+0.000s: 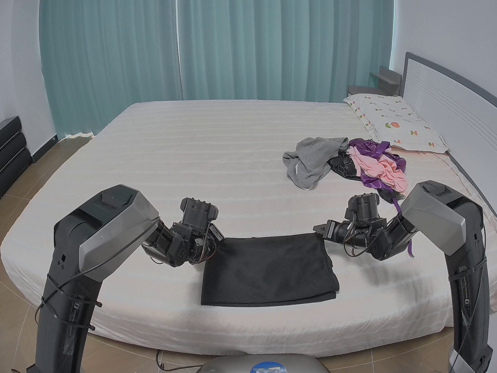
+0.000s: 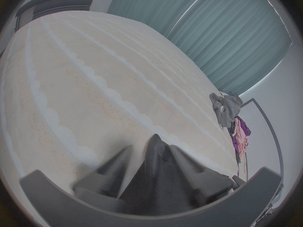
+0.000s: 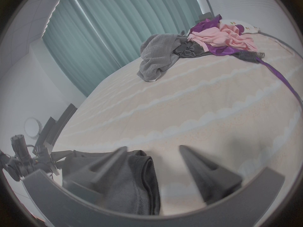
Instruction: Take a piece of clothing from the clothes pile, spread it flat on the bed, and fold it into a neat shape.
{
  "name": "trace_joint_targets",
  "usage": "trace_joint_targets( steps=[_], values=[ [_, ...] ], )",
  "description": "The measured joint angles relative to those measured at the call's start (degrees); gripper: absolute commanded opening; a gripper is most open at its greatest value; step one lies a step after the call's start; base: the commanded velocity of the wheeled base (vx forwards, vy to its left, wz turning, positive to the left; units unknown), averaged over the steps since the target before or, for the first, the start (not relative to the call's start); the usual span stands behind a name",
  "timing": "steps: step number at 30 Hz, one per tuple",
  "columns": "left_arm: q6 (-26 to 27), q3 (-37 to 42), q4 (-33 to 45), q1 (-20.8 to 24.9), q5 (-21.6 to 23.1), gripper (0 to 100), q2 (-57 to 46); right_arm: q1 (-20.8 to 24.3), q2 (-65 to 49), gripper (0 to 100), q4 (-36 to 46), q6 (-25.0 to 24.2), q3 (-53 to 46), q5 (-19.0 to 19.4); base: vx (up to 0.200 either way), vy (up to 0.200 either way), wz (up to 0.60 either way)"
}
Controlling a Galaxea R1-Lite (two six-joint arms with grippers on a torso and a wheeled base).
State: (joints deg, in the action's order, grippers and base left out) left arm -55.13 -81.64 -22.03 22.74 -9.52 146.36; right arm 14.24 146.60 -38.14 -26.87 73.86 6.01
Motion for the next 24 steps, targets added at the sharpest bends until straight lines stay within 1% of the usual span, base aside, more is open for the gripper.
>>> trace_joint_targets(
  steps=[2, 5, 8, 11, 14, 18, 19, 22, 23, 24],
  values=[
    [-0.82, 0.05, 0.05, -0.16, 0.35, 100, -0.22, -0.02, -0.84, 100, 0.07, -1.76, -0.49, 0.26, 0.0, 0.0, 0.0],
    [-2.38, 0.35, 0.27, -0.69, 0.94, 100, -0.85, -0.46, -2.94, 100, -0.01, -3.13, -2.67, 1.4, 0.0, 0.0, 0.0],
    [-4.0, 1.29, 0.71, -1.79, 1.69, 100, -1.96, -1.04, -5.45, 100, -0.09, -3.67, -6.95, 3.8, 0.0, 0.0, 0.0],
    [-5.17, 3.34, 0.77, -2.93, 3.4, 100, -3.69, -1.54, -8.18, 100, -0.61, -3.91, -12.54, 6.83, 0.0, 0.0, 0.0],
    [-5.89, 6.81, 0.49, -3.95, 5.85, 100, -5.97, -1.76, -10.91, 100, -2.68, -4.04, -19.15, 9.64, 0.0, 0.0, 0.0],
    [-7.01, 13.9, -1.01, -5.11, 9.57, 100, -9.67, -1.95, -14.43, 100, -6.94, -4.14, -28.66, 13.58, 0.0, 0.0, 0.0],
    [-7.55, 16.32, -2.0, -5.38, 10.72, 100, -10.83, -1.95, -15.4, 100, -8.19, -4.14, -31.06, 14.87, 0.0, 0.0, 0.0],
    [-9.0, 21.42, -5.21, -5.77, 12.67, 100, -13.14, -1.76, -17.23, 100, -10.44, -4.19, -35.28, 17.19, 0.0, 0.0, 0.0],
    [-9.94, 23.98, -8.18, -5.99, 13.64, 100, -14.47, -1.49, -17.99, 100, -11.26, -4.25, -36.82, 18.1, 0.0, 0.0, 0.0],
    [-10.29, 24.87, -9.06, -6.07, 13.92, 100, -14.93, -1.38, -18.25, 100, -11.69, -4.33, -37.4, 18.43, 0.0, 0.0, 0.0]
  ],
)
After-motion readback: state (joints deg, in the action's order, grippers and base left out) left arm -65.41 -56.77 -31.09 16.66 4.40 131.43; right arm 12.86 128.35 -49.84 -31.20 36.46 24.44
